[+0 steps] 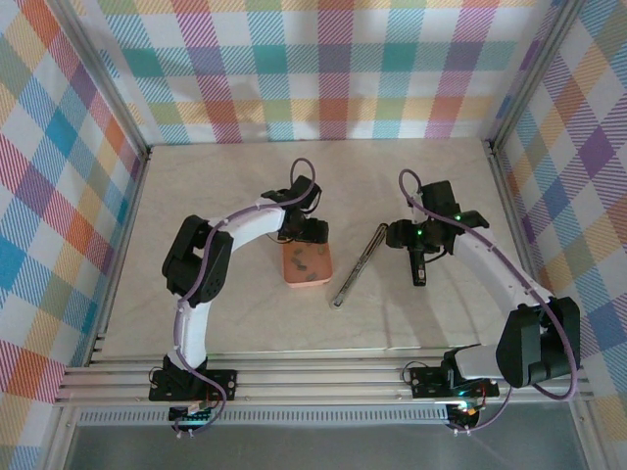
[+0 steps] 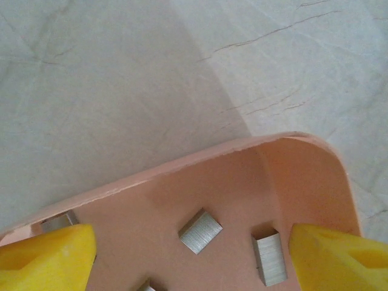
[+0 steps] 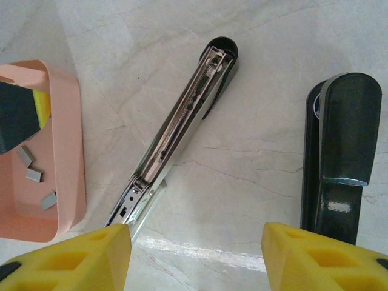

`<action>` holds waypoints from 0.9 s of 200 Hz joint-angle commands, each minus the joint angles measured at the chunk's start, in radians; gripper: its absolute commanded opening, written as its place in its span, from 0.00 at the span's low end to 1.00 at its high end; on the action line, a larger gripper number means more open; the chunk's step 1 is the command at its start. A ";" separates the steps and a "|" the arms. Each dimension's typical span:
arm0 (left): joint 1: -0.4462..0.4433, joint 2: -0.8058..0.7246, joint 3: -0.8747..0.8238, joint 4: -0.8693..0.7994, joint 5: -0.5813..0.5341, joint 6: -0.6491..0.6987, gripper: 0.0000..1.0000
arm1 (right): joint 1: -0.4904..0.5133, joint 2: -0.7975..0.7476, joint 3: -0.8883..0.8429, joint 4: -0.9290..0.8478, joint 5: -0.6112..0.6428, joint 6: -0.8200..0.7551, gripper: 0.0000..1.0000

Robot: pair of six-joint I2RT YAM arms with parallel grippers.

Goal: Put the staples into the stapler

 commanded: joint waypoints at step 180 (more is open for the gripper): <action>0.256 -0.066 0.063 -0.029 -0.008 0.131 0.82 | 0.142 0.163 0.075 -0.012 0.060 0.362 0.62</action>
